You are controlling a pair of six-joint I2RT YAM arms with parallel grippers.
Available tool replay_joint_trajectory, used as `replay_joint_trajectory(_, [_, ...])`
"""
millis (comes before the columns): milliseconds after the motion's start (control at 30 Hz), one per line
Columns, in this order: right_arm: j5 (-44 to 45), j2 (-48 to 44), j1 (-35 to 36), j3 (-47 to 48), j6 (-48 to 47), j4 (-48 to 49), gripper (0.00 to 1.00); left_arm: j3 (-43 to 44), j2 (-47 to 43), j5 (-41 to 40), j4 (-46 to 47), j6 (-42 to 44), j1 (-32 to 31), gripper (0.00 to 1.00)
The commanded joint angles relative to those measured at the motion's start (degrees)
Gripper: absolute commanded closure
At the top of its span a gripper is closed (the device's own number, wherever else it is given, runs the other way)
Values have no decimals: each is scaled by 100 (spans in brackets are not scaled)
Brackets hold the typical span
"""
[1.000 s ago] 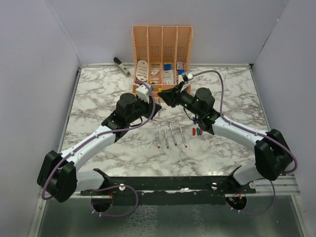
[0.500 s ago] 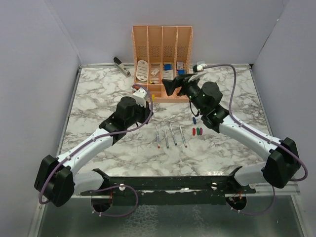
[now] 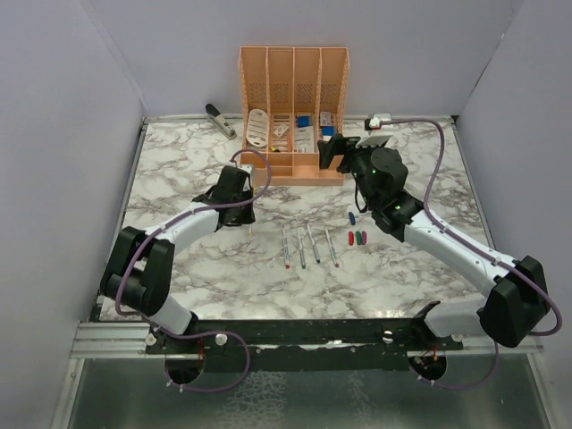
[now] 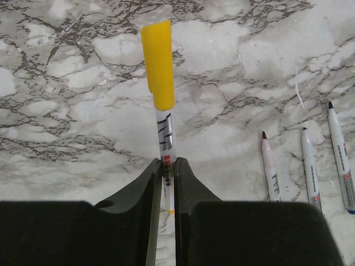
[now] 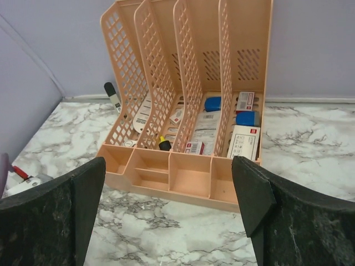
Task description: Insert the pens into the pen caps
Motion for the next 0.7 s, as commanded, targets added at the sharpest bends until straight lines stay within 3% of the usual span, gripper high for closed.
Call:
replay_joint_trajectory(0, [347, -241, -8, -29, -92, -380, 5, 440, 506, 277, -324, -136, 175, 100])
replay_joint_trajectory(200, [487, -237, -8, -32, -48, -677, 6, 1047, 1307, 377, -1040, 186, 188, 100])
replay_joint_trajectory(467, [361, -275, -8, -155, 28, -764, 7, 1304, 1569, 102, -1389, 190, 206, 100])
replay_joint_trajectory(667, [196, -279, -8, -225, 38, -769, 7, 1407, 1621, -40, -1453, 153, 216, 89])
